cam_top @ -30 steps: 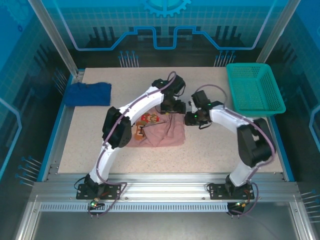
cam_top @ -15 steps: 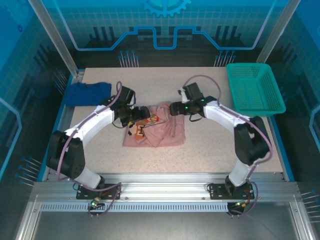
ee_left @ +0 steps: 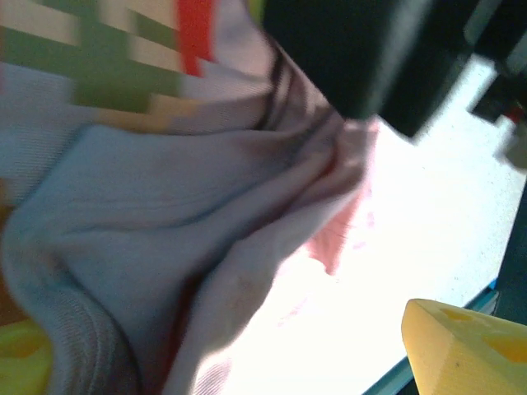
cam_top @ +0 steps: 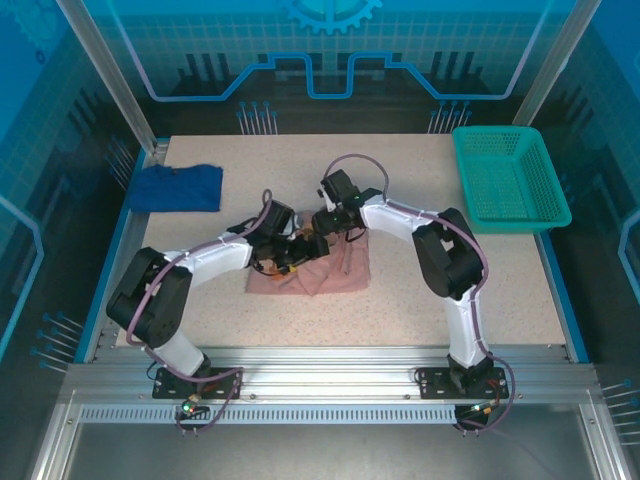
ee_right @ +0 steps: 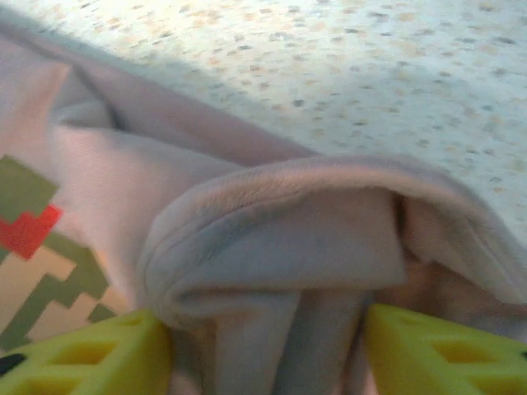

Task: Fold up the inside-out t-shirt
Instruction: Smooth out the T-shirt at the center of the table.

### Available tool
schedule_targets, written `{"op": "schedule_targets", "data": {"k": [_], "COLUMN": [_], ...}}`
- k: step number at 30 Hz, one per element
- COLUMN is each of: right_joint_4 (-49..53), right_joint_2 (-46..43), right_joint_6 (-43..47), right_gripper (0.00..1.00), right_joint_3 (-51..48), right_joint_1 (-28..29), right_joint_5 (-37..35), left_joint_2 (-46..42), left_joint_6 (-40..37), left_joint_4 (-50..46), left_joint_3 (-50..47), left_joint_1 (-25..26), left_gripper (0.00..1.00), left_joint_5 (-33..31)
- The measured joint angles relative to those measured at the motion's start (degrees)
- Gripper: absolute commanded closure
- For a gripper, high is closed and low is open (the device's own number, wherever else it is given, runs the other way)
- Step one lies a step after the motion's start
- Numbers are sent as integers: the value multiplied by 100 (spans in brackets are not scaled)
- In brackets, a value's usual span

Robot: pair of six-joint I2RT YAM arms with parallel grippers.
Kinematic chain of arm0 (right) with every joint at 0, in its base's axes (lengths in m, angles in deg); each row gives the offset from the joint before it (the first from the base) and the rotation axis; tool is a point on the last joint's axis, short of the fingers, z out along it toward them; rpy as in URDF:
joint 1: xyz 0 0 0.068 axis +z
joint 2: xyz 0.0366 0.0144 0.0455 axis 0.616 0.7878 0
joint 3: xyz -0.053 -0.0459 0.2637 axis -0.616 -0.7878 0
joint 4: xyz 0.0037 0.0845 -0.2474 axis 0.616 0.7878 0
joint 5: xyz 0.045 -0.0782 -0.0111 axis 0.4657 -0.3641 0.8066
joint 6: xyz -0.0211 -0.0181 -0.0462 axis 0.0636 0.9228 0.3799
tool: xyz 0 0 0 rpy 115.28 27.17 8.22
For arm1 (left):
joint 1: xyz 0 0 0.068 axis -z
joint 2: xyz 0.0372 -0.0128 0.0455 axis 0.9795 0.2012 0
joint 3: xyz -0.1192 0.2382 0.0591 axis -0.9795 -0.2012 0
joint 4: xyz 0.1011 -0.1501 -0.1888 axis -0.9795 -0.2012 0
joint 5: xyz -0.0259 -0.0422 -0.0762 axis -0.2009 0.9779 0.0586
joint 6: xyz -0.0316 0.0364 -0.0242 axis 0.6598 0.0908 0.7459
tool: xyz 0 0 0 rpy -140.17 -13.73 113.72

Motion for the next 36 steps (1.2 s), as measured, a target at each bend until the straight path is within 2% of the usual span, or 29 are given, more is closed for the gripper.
{"op": "schedule_targets", "data": {"k": [4,8,13,18,22,25,27,30,33,36], "right_joint_4": [164,420,601,595,398,271,240,140,157,339], "right_joint_2": [-9,-55,-382,-1276,-1965,-1926,-1650,-1054,-470,-15], "right_joint_6": [61,94,133,166,35,-85,-151,-201,-223,-205], "right_gripper": [50,51,37,33,33,33,36,44,57,65], "right_joint_3": [70,72,-76,-761,-1519,-1585,-1370,-940,-529,-131], "right_joint_1": [-334,-938,-1602,-1816,-1803,-1659,-1528,-1447,-1458,-1473], "right_joint_5": [-83,48,461,981,1526,1727,1720,1685,1582,1261], "left_joint_2": [363,1110,1694,1423,466,-114,-105,146,498,769], "left_joint_6": [35,-55,-446,-1023,-1370,-1364,-1340,-1320,-1316,-1316], "left_joint_4": [404,404,236,46,-157,-264,-348,-492,-603,-671], "left_joint_3": [186,1093,2166,2149,1263,754,717,726,726,726], "left_joint_1": [595,1222,1733,1746,1405,590,-55,-695,-1029,-1250], "left_gripper": [16,16,13,11,10,11,12,13,13,14], "left_joint_5": [-9,-107,-197,-448,-763,-758,-767,-763,-758,-763]}}
